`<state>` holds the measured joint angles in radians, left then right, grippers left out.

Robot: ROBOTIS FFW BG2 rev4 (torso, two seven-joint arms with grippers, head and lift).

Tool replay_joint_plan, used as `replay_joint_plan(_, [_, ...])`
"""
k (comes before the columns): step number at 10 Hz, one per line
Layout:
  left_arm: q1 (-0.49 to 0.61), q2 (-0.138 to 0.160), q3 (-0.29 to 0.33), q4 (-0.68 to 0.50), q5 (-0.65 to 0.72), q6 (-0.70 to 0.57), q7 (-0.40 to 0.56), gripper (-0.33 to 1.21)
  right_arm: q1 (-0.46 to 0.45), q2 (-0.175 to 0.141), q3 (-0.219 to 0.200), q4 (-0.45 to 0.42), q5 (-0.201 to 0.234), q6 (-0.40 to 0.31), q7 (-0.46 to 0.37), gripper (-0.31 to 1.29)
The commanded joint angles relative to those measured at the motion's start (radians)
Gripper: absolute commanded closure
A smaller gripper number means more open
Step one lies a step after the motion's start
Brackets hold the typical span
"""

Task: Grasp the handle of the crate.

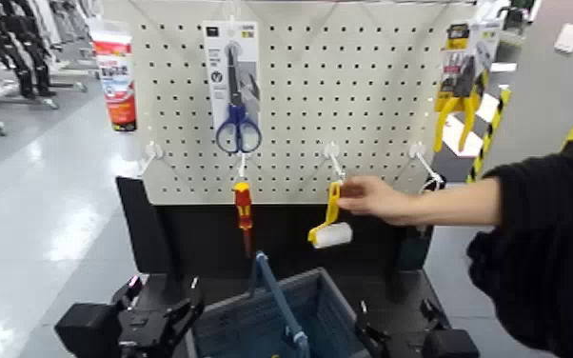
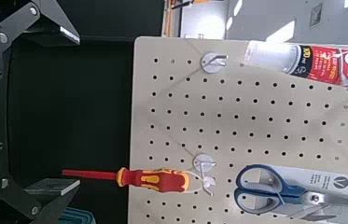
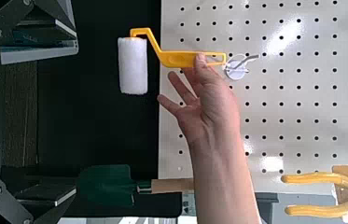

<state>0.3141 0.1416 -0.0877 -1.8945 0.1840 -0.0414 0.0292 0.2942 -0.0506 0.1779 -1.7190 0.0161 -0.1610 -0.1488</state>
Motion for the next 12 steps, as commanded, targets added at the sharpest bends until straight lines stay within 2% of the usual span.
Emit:
replay_joint_plan(1, [0.002, 0.001, 0.002, 0.0, 0.003, 0.0, -0.002, 0.22, 0.0, 0.0, 0.0, 0.002, -0.004, 0.002, 0.0, 0.14])
replay_joint_plan(4, [-0.007, 0.0, 0.008, -0.005, 0.032, 0.026, -0.026, 0.22, -0.003, -0.002, 0.003, 0.006, -0.01, 0.003, 0.0, 0.14])
replay_joint_plan(6, [-0.046, 0.0, 0.034, -0.026, 0.155, 0.172, -0.126, 0.22, -0.004, -0.003, 0.006, 0.009, -0.012, 0.006, 0.0, 0.14])
replay_joint_plan(8, [-0.09, 0.042, 0.023, -0.034, 0.348, 0.276, -0.158, 0.22, -0.007, -0.005, 0.008, 0.01, -0.015, 0.006, 0.0, 0.14])
replay_joint_plan(9, [-0.115, 0.053, 0.025, -0.034, 0.454, 0.342, -0.178, 0.22, -0.007, -0.005, 0.008, 0.012, -0.016, 0.006, 0.0, 0.15])
replay_joint_plan(12, [-0.162, 0.058, 0.039, 0.003, 0.779, 0.492, -0.201, 0.22, -0.007, -0.005, 0.008, 0.012, -0.018, 0.005, 0.0, 0.15])
